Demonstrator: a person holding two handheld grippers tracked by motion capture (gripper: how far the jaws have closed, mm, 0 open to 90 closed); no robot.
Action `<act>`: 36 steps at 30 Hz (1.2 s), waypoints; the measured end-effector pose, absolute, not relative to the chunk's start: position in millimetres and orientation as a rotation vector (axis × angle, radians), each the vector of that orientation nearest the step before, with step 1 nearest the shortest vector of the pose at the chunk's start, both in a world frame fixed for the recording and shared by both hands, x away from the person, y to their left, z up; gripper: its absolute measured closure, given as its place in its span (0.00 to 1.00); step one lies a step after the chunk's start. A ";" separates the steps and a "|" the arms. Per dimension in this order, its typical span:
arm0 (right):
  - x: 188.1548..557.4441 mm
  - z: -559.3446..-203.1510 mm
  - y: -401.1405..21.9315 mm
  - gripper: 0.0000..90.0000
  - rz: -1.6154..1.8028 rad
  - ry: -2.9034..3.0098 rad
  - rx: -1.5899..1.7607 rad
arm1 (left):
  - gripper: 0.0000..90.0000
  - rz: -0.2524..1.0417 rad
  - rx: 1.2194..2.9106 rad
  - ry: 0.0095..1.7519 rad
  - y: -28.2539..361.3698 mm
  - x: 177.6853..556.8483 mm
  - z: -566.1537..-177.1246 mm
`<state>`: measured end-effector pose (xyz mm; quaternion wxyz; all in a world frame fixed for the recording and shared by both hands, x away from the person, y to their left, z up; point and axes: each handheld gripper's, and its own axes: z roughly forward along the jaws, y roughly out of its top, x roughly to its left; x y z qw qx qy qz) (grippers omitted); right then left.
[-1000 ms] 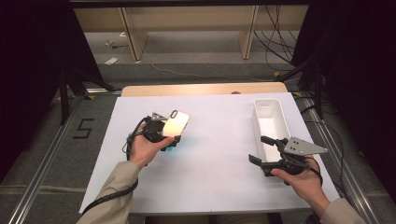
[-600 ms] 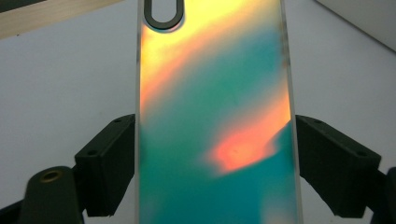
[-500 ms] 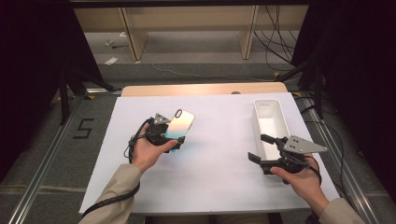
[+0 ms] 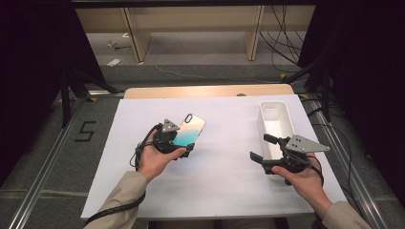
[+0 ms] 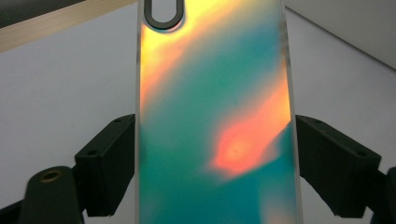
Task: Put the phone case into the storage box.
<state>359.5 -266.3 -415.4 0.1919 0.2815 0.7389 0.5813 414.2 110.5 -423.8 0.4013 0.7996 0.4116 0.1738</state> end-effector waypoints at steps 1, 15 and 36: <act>360.9 -415.1 -264.5 0.18 1.638 2.071 0.793 | 0.19 0.440 2.022 1.036 109.6 413.2 -423.7; 373.9 -412.1 -245.1 0.18 1.636 2.080 0.788 | 0.19 0.441 2.034 0.970 99.9 399.6 -424.7; 382.3 -406.3 -224.1 0.18 1.656 2.087 0.798 | 0.19 0.429 2.055 0.900 86.5 383.4 -424.2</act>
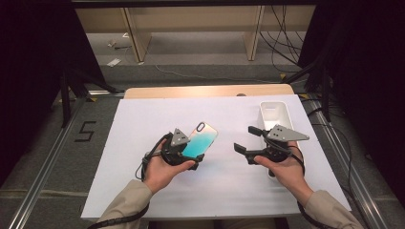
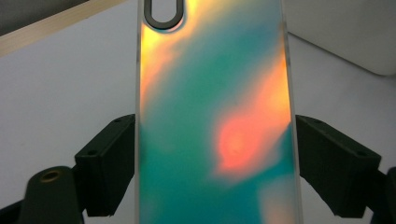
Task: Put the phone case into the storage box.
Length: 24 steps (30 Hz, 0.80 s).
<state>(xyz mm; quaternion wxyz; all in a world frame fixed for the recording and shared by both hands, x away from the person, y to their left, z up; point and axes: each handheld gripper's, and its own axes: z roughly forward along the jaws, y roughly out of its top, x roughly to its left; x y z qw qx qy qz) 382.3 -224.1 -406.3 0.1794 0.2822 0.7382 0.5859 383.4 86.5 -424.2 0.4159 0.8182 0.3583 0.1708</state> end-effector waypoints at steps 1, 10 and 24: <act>382.9 -406.3 -222.1 0.18 1.655 2.088 0.800 | 0.19 0.431 2.051 0.895 85.6 382.5 -424.3; 388.8 -406.5 -209.5 0.18 1.643 2.100 0.816 | 0.19 0.414 2.060 0.869 79.7 375.5 -424.4; 400.3 -409.4 -190.2 0.18 1.640 2.126 0.843 | 0.19 0.398 2.078 0.820 67.3 366.1 -426.2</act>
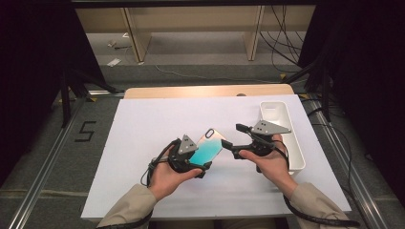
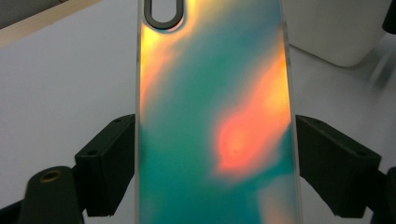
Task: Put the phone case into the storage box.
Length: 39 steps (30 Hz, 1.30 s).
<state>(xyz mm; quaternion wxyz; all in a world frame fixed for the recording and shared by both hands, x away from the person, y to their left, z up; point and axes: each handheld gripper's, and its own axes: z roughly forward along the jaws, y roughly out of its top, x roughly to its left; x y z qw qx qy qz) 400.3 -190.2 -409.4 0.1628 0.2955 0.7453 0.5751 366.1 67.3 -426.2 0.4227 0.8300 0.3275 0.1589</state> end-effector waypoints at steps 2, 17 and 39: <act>400.9 -409.5 -189.5 0.18 1.641 2.129 0.844 | 0.19 0.394 2.079 0.812 65.2 364.7 -426.2; 406.4 -411.8 -178.4 0.19 1.631 2.154 0.850 | 0.19 0.379 2.090 0.778 56.9 358.9 -426.5; 411.9 -417.1 -167.8 0.20 1.616 2.188 0.871 | 0.19 0.360 2.093 0.747 49.6 354.7 -427.5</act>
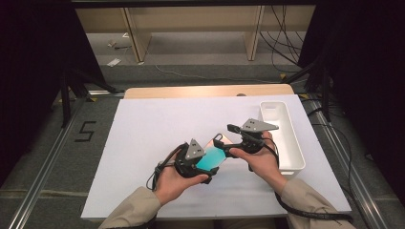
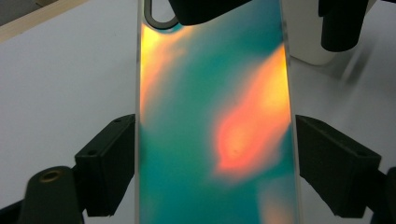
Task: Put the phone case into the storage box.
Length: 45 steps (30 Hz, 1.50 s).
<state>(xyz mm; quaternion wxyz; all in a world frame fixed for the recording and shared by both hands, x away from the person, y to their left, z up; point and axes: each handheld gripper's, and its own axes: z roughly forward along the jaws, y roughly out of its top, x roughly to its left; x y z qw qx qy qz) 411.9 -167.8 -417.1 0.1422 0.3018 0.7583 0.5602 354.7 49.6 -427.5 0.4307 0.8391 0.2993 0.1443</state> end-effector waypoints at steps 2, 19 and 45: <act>412.2 -417.5 -167.1 0.21 1.613 2.190 0.868 | 0.19 0.359 2.098 0.744 49.0 354.0 -427.4; 412.0 -421.4 -161.3 0.31 1.614 2.226 0.867 | 0.19 0.354 2.096 0.748 47.3 352.7 -427.5; 412.8 -423.5 -159.6 0.50 1.661 2.241 0.913 | 0.19 0.362 2.090 0.745 47.4 353.4 -427.4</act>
